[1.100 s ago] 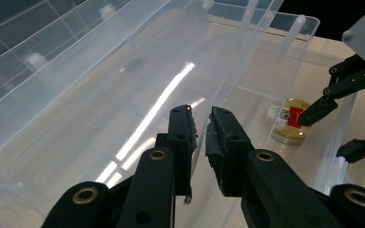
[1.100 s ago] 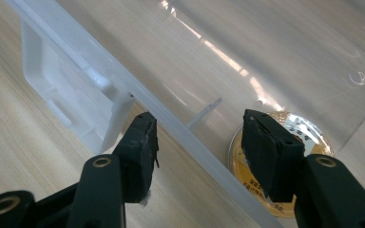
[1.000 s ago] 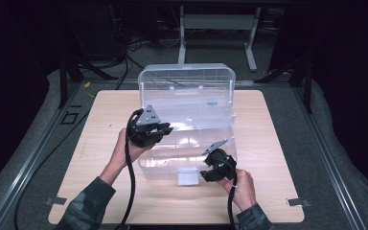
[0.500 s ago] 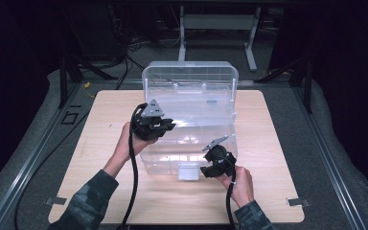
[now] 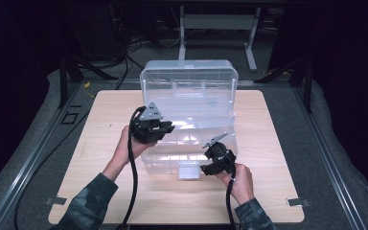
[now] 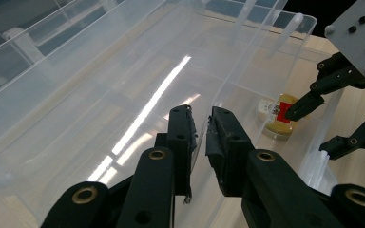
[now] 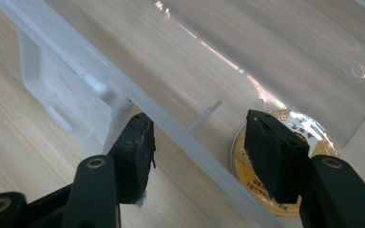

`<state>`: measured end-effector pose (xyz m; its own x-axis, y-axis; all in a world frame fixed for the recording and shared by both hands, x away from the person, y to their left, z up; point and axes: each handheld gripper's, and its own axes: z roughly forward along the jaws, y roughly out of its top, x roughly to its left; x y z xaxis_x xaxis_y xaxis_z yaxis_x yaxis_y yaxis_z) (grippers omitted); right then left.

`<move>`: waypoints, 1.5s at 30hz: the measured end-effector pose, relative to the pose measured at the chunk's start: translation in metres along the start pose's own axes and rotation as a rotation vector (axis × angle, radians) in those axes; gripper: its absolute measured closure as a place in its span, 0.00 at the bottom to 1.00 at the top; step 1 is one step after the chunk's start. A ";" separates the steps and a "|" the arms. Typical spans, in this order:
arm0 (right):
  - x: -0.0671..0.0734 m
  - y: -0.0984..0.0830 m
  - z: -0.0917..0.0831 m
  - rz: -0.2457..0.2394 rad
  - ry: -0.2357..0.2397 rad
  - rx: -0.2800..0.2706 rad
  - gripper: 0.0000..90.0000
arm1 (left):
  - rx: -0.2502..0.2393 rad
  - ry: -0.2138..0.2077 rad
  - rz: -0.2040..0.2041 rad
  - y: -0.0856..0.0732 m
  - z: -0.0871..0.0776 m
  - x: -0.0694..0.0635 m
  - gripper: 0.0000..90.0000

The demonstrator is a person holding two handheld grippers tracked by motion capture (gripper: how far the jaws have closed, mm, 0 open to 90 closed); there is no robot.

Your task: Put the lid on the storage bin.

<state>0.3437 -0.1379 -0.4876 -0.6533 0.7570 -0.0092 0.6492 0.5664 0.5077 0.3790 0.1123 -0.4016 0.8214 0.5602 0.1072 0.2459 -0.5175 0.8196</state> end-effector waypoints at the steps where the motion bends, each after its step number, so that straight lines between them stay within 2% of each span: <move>1: 0.000 0.000 0.000 0.000 0.001 0.001 0.49 | -0.003 -0.001 -0.003 -0.001 0.000 -0.001 0.88; 4: 0.000 0.000 0.000 -0.002 0.004 0.001 0.49 | -0.010 -0.006 -0.019 -0.003 0.000 -0.002 0.87; 7: 0.001 0.000 0.000 -0.004 -0.006 0.001 0.48 | -0.017 0.003 -0.016 -0.005 0.000 -0.005 0.87; 9: -0.001 0.000 -0.002 0.015 0.024 -0.011 0.49 | -0.023 0.002 -0.016 -0.007 0.000 -0.005 0.87; 13: -0.003 -0.002 -0.010 0.031 0.007 -0.036 0.36 | -0.023 -0.022 -0.034 -0.008 0.000 -0.005 0.87; 14: -0.003 -0.002 -0.013 0.031 0.021 -0.042 0.33 | -0.023 -0.024 -0.035 -0.009 0.000 -0.005 0.87; 17: -0.002 -0.004 -0.026 0.023 0.018 -0.069 0.29 | -0.026 -0.016 -0.035 -0.010 0.000 -0.007 0.86; 20: -0.002 -0.006 -0.043 0.020 0.047 -0.107 0.29 | -0.024 -0.016 -0.042 -0.010 0.000 -0.008 0.86; 21: -0.004 -0.007 -0.049 0.020 0.075 -0.133 0.29 | -0.022 -0.015 -0.047 -0.010 0.000 -0.008 0.85; 25: -0.011 -0.005 -0.079 0.028 0.098 -0.205 0.32 | -0.018 -0.008 -0.054 -0.009 0.000 -0.009 0.85; 26: -0.014 -0.004 -0.085 0.028 0.106 -0.228 0.32 | -0.018 -0.007 -0.056 -0.009 0.000 -0.009 0.85; 27: -0.016 -0.001 -0.092 0.029 0.089 -0.245 0.32 | -0.017 -0.004 -0.058 -0.009 0.000 -0.010 0.84; 31: -0.026 0.009 -0.114 0.028 0.068 -0.340 0.35 | -0.020 -0.002 -0.064 -0.010 0.000 -0.011 0.84; 34: -0.035 0.023 -0.121 0.036 0.045 -0.369 0.37 | -0.007 0.002 -0.076 -0.008 0.000 -0.011 0.83; 37: -0.042 0.038 -0.124 0.033 0.036 -0.387 0.39 | 0.003 -0.002 -0.076 -0.009 -0.001 -0.012 0.83; 40: -0.049 0.051 -0.120 0.031 0.044 -0.393 0.35 | 0.002 -0.002 -0.077 -0.010 -0.001 -0.013 0.83; 44: -0.056 0.064 -0.112 0.045 0.037 -0.387 0.43 | -0.006 -0.009 -0.087 -0.011 -0.002 -0.013 0.83; 45: -0.056 0.067 -0.111 0.041 0.030 -0.382 0.48 | -0.006 -0.009 -0.089 -0.012 -0.002 -0.013 0.82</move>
<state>0.3805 -0.1785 -0.3578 -0.6444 0.7636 0.0405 0.4868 0.3688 0.7918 0.3647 0.1124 -0.4116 0.8009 0.5981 0.0290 0.3151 -0.4622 0.8289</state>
